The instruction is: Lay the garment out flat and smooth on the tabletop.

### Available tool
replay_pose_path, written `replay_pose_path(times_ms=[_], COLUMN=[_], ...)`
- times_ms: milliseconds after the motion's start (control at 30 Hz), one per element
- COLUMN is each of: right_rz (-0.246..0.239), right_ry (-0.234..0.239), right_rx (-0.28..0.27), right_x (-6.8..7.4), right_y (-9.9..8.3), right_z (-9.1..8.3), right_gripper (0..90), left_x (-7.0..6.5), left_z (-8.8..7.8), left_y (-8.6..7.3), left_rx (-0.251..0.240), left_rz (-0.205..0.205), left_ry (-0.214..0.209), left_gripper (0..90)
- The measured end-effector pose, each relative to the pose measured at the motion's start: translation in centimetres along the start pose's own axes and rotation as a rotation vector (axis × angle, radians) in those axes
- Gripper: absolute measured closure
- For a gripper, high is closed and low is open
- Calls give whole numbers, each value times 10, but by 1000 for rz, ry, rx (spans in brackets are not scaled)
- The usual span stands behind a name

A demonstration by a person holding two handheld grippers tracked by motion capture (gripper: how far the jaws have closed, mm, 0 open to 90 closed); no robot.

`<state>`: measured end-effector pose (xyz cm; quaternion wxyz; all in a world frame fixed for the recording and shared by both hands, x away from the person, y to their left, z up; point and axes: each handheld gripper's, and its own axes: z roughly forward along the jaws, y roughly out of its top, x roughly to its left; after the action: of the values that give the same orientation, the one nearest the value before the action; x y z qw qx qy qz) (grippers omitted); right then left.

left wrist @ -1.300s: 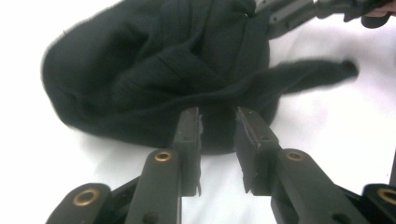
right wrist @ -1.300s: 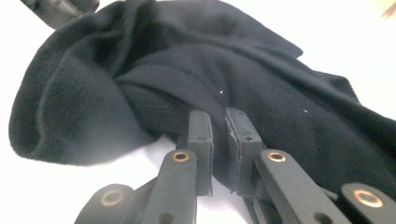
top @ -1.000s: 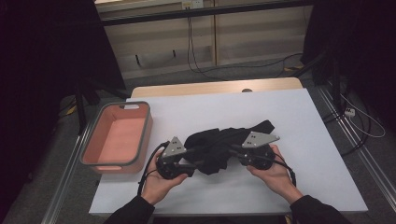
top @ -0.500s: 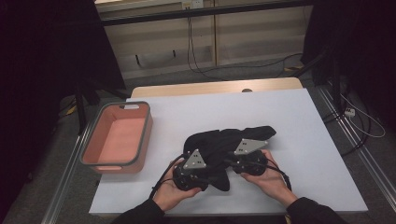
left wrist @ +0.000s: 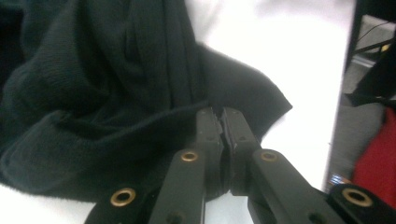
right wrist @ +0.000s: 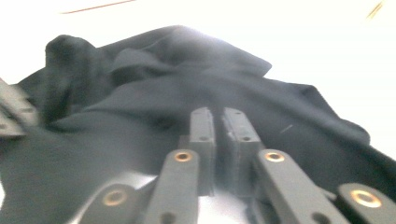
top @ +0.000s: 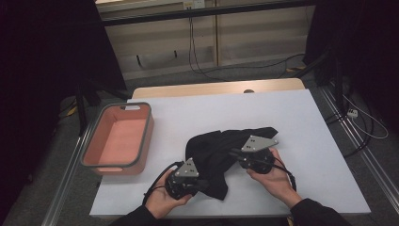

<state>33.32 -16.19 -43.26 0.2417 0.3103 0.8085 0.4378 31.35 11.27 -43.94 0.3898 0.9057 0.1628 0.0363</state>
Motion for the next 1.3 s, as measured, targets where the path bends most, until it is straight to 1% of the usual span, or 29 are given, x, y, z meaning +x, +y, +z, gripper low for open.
replay_pose_path(times_ms=[33,100,133,167,200,233,267,333,367,400,433,500,567,600,667,700,733,767,800,833,933,967,1033,1100,1133,1167,1233,1267,1300], right_rz=[7,24,36,43,34,30,29,2,-11,-19,-26,-39,-48,-52,-64,-69,-72,-82,-87,-77,-63,-57,-48,-48,-40,-42,-35,-37,-38], right_ry=[-7,-24,-16,8,38,46,63,102,117,129,141,145,160,167,173,169,162,156,139,133,113,112,107,96,89,83,90,93,98], right_rx=[-4,-13,-16,-15,-6,-4,0,6,4,1,0,3,12,20,41,54,67,80,86,84,65,58,46,37,32,29,24,25,28], right_x=[-2,-8,-11,-12,-10,-7,-3,7,12,16,20,27,32,34,38,40,41,41,41,39,33,31,29,27,26,24,22,22,22], right_y=[0,1,0,-1,-3,-3,-3,-1,1,2,4,6,7,7,6,4,3,1,-1,-1,0,0,2,3,3,3,3,3,2], right_z=[-1,-5,-6,-6,-4,-3,0,5,6,7,9,12,17,19,24,27,29,31,31,31,25,22,18,15,14,13,12,12,12], right_gripper=[864,899,897,879,851,817,795,726,687,640,598,566,529,526,535,561,631,698,763,799,835,836,837,838,838,838,837,837,834], left_x=[-1,-2,-1,1,1,1,1,0,1,2,6,12,19,24,33,37,42,45,46,47,48,48,48,47,47,47,45,42,41], left_z=[-3,-7,-9,-8,-8,-8,-7,-10,-12,-15,-18,-21,-22,-20,-13,-10,-7,-4,-1,0,3,3,3,4,4,4,4,4,4], left_y=[-3,-8,-9,-10,-10,-10,-9,-7,-6,-4,-2,1,4,4,2,-1,-3,-6,-7,-9,-13,-13,-13,-13,-13,-13,-13,-12,-12], left_rx=[2,-7,-5,-3,-1,1,5,-12,-33,-50,-75,-103,-116,-109,-54,-27,-16,5,29,44,64,69,72,56,59,60,65,68,71], left_rz=[1,-21,-27,-33,-34,-35,-24,-19,-30,-42,-50,-62,-70,-76,-64,-68,-88,-93,-85,-89,-99,-90,-92,-116,-114,-117,-123,-123,-117], left_ry=[2,10,16,25,20,10,4,-4,-7,8,18,54,91,107,181,194,185,194,205,207,201,194,190,182,172,150,122,116,108], left_gripper=[868,868,868,863,853,849,844,798,752,706,685,632,608,599,562,540,541,538,528,519,514,514,525,543,558,629,748,794,816])
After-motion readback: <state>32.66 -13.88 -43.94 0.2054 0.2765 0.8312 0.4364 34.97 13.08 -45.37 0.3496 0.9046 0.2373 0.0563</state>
